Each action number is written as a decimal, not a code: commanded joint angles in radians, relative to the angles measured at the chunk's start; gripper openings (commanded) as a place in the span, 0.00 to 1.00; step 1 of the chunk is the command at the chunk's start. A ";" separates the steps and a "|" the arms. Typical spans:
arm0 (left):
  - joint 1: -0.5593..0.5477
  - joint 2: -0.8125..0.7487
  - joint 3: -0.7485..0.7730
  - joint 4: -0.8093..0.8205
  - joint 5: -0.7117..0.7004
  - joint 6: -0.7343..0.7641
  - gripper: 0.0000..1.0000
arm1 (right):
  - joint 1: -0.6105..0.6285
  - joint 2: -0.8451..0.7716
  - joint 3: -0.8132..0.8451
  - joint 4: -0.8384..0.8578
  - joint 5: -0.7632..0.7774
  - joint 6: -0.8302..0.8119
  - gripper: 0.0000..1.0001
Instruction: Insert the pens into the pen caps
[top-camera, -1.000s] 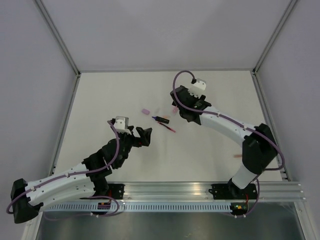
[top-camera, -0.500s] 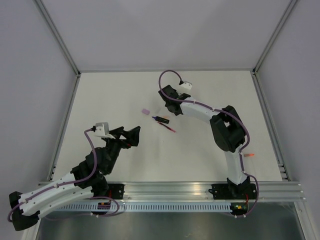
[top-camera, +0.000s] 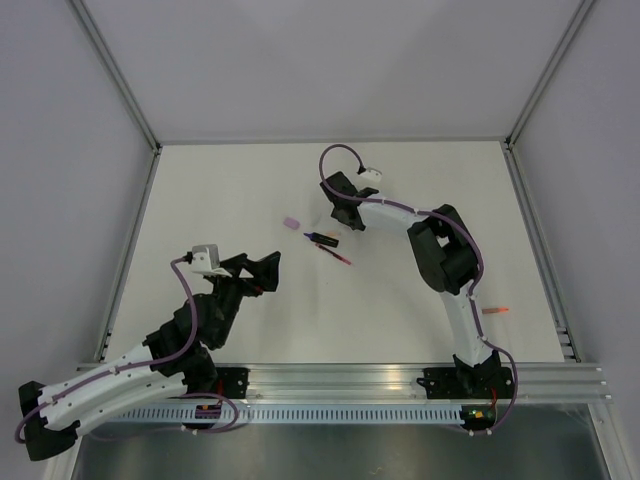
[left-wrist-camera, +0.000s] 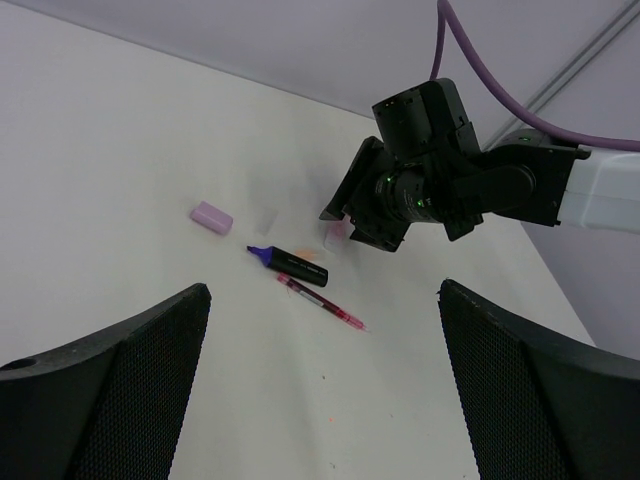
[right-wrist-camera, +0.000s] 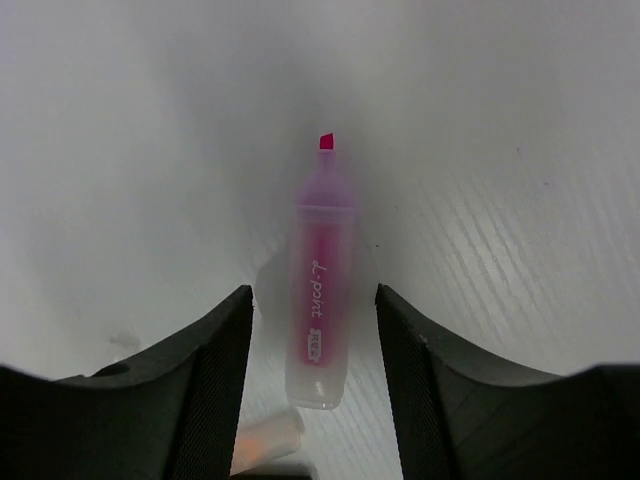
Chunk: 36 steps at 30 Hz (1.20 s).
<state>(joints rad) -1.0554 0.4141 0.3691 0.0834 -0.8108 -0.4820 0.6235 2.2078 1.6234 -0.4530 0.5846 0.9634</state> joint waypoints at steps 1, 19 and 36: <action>-0.002 0.025 -0.013 0.038 -0.021 -0.010 1.00 | -0.011 0.033 0.041 0.024 -0.055 -0.020 0.59; -0.002 0.074 -0.012 0.070 0.080 0.033 0.96 | -0.076 -0.069 -0.037 0.042 -0.212 -0.328 0.00; 0.084 0.279 0.158 -0.045 0.366 -0.162 0.95 | -0.082 -0.590 -0.555 0.308 -0.366 -0.471 0.00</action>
<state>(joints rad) -1.0077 0.6754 0.4583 0.0502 -0.5491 -0.5568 0.5392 1.7355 1.1484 -0.2764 0.3065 0.5098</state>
